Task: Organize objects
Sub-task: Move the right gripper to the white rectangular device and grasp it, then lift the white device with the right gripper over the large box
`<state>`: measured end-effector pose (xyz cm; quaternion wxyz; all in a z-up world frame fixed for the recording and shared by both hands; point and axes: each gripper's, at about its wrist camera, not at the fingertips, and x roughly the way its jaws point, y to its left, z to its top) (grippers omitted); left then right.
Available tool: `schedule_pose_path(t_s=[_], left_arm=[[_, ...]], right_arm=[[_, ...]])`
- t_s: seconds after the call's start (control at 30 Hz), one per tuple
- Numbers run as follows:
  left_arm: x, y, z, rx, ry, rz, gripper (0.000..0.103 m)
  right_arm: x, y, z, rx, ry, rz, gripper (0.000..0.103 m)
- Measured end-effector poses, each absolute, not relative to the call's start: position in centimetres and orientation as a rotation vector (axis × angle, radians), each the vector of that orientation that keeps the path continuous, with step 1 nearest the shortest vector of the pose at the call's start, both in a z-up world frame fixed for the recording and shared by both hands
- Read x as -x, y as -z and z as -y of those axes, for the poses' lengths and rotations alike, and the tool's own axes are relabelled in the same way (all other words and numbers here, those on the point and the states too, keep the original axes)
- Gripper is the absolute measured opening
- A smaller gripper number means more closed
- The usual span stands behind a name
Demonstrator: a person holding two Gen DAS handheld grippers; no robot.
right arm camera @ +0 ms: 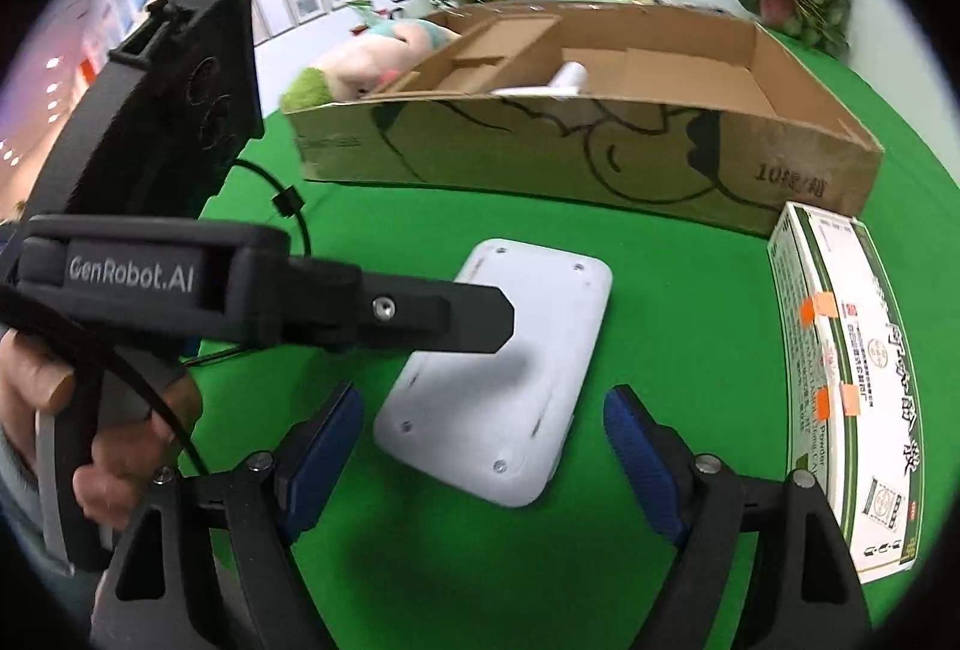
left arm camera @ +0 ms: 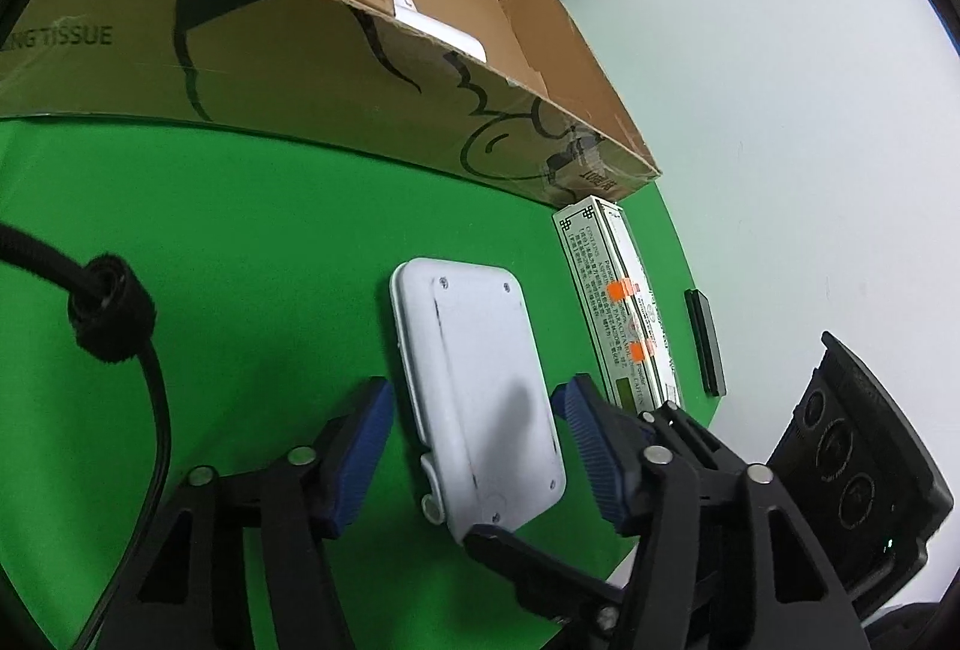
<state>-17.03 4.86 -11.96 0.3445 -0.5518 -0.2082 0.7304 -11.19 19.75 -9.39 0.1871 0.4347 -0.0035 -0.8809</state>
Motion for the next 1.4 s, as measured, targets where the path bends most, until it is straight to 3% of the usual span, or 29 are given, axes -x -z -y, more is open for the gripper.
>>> schedule_pose_path(t_s=[0.27, 0.93, 1.4], left_arm=[[17.7, 12.8, -5.5, 1.459, -1.905, 0.538, 0.028], [14.2, 13.0, -6.4, 1.435, -1.922, 0.536, 0.025], [15.7, 4.6, -6.9, 1.184, -2.026, 0.462, 0.024]], right_arm=[[11.2, 9.8, -18.8, -1.265, 2.501, -0.032, 0.080], [8.0, 9.8, -18.9, -1.295, 2.532, -0.054, 0.074], [9.2, 3.4, -20.0, -1.035, 2.674, -0.051, 0.074]])
